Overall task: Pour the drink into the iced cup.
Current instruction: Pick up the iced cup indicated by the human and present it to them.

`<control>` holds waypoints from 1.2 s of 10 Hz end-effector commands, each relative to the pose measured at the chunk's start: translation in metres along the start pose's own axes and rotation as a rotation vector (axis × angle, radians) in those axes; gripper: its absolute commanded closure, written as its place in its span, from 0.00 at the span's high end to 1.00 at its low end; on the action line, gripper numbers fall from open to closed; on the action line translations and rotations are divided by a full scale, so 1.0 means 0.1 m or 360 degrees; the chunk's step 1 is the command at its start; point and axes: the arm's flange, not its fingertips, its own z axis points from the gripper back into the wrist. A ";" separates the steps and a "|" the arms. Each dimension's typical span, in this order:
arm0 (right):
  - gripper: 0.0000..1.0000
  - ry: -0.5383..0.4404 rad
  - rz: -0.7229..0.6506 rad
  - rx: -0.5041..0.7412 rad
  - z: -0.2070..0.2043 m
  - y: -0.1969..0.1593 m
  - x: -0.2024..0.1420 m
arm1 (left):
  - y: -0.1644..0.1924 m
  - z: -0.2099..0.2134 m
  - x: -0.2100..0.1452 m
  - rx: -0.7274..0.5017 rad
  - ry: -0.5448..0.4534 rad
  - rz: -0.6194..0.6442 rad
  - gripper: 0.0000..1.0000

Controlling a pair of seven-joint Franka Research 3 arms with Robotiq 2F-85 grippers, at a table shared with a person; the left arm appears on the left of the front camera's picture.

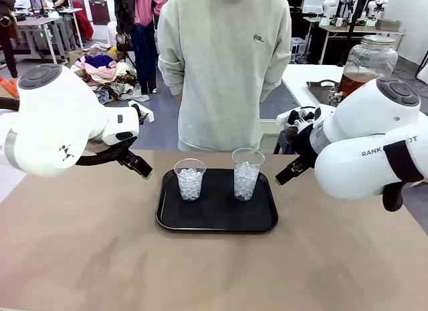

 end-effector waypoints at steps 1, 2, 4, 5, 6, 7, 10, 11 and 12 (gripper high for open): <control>1.00 -0.0002 -0.0005 0.0000 0.00 -0.01 0.00 | 0.00 0.01 -0.02 0.0005 -0.0008 -0.0001 1.00; 1.00 -0.0002 -0.0005 0.0000 0.00 -0.01 0.00 | 0.00 0.01 -0.02 0.0005 -0.0008 -0.0001 1.00; 1.00 -0.0002 -0.0005 0.0000 0.00 -0.01 0.00 | 0.00 0.01 -0.02 0.0005 -0.0008 -0.0001 1.00; 1.00 -0.0002 -0.0005 0.0000 0.00 -0.01 0.00 | 0.00 0.01 -0.02 0.0005 -0.0008 -0.0001 1.00; 1.00 -0.0002 -0.0005 0.0000 0.00 -0.01 0.00 | 0.00 0.01 -0.02 0.0005 -0.0008 -0.0001 1.00; 1.00 -0.0002 -0.0005 0.0000 0.00 -0.01 0.00 | 0.00 0.01 -0.02 0.0005 -0.0008 -0.0001 1.00; 1.00 -0.0002 -0.0005 0.0000 0.00 -0.01 0.00 | 0.00 0.01 -0.02 0.0005 -0.0008 -0.0001 1.00; 1.00 0.0000 0.0000 0.0000 0.00 0.00 0.00 | 0.00 0.00 0.00 0.0000 0.0000 0.0000 1.00; 1.00 -0.0014 -0.0018 0.0028 0.09 -0.03 0.05 | -0.01 0.09 0.08 -0.0001 -0.0036 0.0012 1.00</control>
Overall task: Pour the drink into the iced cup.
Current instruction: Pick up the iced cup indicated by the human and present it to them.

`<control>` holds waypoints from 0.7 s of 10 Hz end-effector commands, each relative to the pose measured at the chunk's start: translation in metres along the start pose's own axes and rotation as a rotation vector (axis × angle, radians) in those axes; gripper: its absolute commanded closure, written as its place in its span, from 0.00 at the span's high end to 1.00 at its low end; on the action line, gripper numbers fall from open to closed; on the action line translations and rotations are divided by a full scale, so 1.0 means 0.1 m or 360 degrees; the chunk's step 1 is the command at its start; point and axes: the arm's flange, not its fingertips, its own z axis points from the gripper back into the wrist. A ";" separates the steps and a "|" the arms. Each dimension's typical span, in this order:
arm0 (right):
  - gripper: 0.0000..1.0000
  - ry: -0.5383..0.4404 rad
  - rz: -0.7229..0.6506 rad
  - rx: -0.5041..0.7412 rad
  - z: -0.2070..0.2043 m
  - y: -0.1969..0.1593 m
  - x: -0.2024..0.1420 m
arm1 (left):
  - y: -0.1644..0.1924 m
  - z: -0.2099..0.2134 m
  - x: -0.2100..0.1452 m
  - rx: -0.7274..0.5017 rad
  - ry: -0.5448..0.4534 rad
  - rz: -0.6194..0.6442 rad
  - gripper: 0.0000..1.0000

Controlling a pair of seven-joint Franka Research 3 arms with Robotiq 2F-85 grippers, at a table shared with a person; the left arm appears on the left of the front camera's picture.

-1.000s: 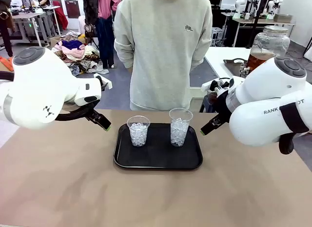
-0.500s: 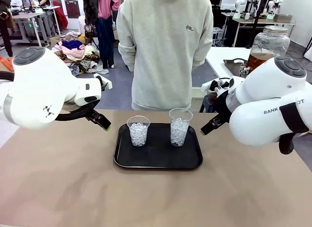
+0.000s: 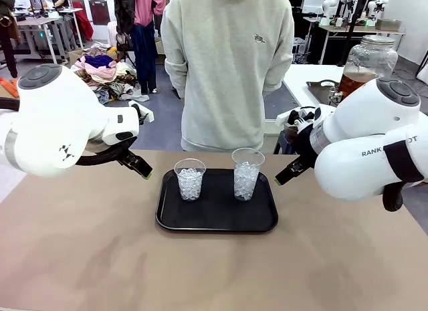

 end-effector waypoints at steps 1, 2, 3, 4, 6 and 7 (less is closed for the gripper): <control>1.00 -0.0021 -0.0054 0.0064 0.19 -0.09 0.10 | 0.01 0.19 0.14 -0.0029 -0.0077 0.0022 1.00; 1.00 -0.0034 -0.0081 0.0107 0.31 -0.15 0.15 | 0.03 0.33 0.22 -0.0027 -0.0104 0.0021 1.00; 1.00 -0.0038 -0.0108 0.0158 0.44 -0.22 0.18 | 0.07 0.43 0.30 -0.0055 -0.0120 0.0036 1.00; 1.00 -0.0035 -0.0160 0.0233 0.59 -0.29 0.21 | 0.10 0.57 0.39 -0.0097 -0.0131 0.0073 1.00; 1.00 -0.0038 -0.0264 0.0425 0.82 -0.41 0.24 | 0.23 0.74 0.49 -0.0223 -0.0135 0.0176 1.00; 1.00 -0.0045 -0.0331 0.0521 0.91 -0.49 0.24 | 0.31 0.78 0.51 -0.0300 -0.0121 0.0247 1.00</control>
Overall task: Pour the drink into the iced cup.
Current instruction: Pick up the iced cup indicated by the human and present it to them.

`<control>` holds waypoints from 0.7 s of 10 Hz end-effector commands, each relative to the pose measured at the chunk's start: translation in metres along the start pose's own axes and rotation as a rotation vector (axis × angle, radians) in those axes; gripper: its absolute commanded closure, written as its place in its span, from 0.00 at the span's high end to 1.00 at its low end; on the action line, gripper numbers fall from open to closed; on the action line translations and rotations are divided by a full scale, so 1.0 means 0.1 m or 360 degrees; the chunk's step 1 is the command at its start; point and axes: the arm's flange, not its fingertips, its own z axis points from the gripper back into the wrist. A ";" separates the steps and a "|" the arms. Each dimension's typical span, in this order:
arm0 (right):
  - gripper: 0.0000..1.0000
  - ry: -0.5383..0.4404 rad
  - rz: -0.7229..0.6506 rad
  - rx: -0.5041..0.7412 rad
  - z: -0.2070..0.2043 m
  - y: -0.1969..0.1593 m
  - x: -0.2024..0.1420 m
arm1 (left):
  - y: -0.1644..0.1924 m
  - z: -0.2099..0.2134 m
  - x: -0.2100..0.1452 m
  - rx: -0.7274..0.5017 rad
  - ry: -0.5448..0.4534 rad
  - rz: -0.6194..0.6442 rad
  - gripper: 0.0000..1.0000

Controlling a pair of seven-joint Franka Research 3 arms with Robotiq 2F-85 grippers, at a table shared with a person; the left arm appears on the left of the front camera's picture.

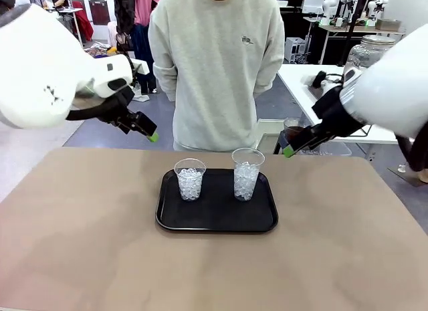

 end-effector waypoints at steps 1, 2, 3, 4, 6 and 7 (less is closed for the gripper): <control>1.00 -0.0006 -0.0107 0.0225 0.12 -0.21 0.03 | 0.23 0.07 0.02 -0.0198 0.0056 0.0099 1.00; 1.00 -0.0006 -0.0164 0.0319 0.16 -0.29 0.04 | 0.27 0.08 0.02 -0.0239 0.0072 0.0137 1.00; 1.00 -0.0007 -0.0210 0.0347 0.17 -0.35 0.05 | 0.34 0.09 0.02 -0.0292 0.0106 0.0186 1.00; 1.00 -0.0003 -0.0251 0.0380 0.18 -0.43 0.05 | 0.40 0.11 0.00 -0.0332 0.0138 0.0245 1.00; 1.00 -0.0001 -0.0312 0.0476 0.15 -0.55 0.06 | 0.46 0.10 -0.03 -0.0387 0.0181 0.0329 1.00; 1.00 0.0003 -0.0279 0.0473 0.13 -0.56 0.06 | 0.46 0.11 -0.04 -0.0386 0.0171 0.0318 1.00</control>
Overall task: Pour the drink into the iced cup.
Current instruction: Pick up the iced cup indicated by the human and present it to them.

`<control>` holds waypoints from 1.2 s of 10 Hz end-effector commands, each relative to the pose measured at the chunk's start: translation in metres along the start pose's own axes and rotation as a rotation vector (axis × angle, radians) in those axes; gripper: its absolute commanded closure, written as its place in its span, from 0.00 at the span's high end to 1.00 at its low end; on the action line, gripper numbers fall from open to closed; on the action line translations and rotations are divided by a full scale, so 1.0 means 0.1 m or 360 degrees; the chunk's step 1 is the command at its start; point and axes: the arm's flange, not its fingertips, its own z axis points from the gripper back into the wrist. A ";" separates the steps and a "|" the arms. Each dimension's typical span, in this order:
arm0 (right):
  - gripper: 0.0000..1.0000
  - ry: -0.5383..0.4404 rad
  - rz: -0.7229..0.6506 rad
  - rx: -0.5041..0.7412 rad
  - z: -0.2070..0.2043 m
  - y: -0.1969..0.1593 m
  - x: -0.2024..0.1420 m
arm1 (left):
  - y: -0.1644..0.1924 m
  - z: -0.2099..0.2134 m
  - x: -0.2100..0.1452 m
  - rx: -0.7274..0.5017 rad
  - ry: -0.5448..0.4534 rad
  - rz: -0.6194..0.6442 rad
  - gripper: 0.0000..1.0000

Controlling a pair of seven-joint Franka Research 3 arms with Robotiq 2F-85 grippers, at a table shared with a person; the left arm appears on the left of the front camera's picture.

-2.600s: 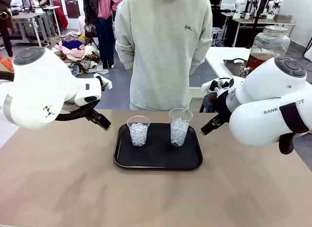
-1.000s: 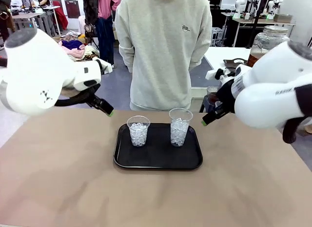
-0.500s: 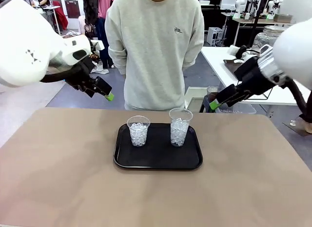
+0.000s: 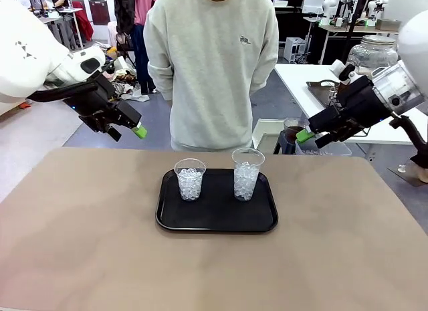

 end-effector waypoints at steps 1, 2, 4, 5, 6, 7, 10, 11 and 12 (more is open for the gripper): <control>1.00 -0.0009 0.0010 -0.0023 0.01 0.06 -0.02 | -0.03 -0.01 0.00 0.0012 -0.0011 -0.0027 1.00; 1.00 -0.0009 0.0010 -0.0023 0.01 0.06 -0.02 | -0.03 -0.01 0.00 0.0012 -0.0011 -0.0027 1.00; 1.00 -0.0009 0.0010 -0.0023 0.01 0.06 -0.02 | -0.03 -0.01 0.00 0.0012 -0.0011 -0.0027 1.00; 1.00 0.0008 0.0008 -0.0048 0.00 0.03 0.00 | -0.03 -0.01 0.00 0.0012 -0.0011 -0.0027 1.00; 1.00 -0.0007 -0.0094 0.0038 -0.01 0.08 0.07 | -0.06 -0.02 0.00 0.0037 0.0010 -0.0020 1.00; 1.00 -0.0034 -0.0276 0.0109 0.05 0.04 0.14 | 0.02 0.04 0.05 -0.0026 -0.0016 0.0142 1.00; 1.00 -0.0093 -0.0512 0.0315 0.20 -0.17 0.13 | 0.31 0.13 0.10 -0.0290 -0.0031 0.0473 1.00; 1.00 -0.0083 -0.0534 0.0395 0.19 -0.23 0.10 | 0.38 0.12 0.11 -0.0385 -0.0006 0.0516 1.00; 1.00 -0.0078 -0.0608 0.0480 0.17 -0.32 0.08 | 0.46 0.10 0.12 -0.0475 -0.0010 0.0562 1.00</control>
